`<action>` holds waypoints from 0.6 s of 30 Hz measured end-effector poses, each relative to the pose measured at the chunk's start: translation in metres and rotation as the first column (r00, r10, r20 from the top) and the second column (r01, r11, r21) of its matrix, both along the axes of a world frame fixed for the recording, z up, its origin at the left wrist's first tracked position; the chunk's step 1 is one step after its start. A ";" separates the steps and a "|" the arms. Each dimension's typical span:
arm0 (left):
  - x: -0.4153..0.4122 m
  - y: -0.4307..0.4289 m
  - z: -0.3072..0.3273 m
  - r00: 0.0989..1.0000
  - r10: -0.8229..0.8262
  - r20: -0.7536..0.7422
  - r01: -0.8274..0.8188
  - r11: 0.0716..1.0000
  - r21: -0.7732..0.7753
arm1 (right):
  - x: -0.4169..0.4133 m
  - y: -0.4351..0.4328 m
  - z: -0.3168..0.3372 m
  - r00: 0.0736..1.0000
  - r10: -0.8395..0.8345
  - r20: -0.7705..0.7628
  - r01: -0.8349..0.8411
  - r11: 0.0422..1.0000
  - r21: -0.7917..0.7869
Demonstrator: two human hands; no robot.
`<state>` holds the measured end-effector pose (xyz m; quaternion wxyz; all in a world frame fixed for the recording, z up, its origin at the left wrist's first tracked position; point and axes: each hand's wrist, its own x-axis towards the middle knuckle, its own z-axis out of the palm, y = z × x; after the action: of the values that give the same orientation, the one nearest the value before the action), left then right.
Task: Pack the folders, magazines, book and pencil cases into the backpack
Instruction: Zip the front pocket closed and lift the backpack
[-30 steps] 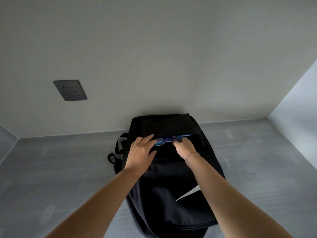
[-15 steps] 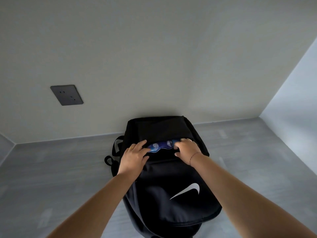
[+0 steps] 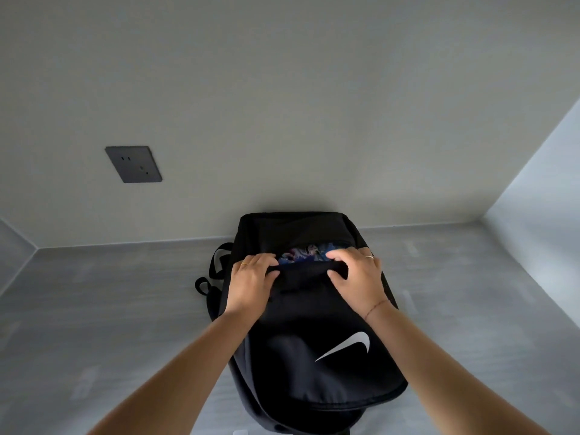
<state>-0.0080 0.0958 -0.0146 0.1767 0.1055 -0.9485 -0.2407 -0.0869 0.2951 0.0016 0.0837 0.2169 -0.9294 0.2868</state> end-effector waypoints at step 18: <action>0.021 -0.030 -0.029 0.962 0.178 0.209 -0.218 0.958 0.188 | 0.018 -0.145 -0.006 0.981 0.192 0.001 -0.163 0.833 0.528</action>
<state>0.0132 0.0659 -0.0439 0.0969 0.2409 -0.9150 -0.3089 -0.0689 0.1506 -0.0045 0.0183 0.3240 -0.9456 0.0224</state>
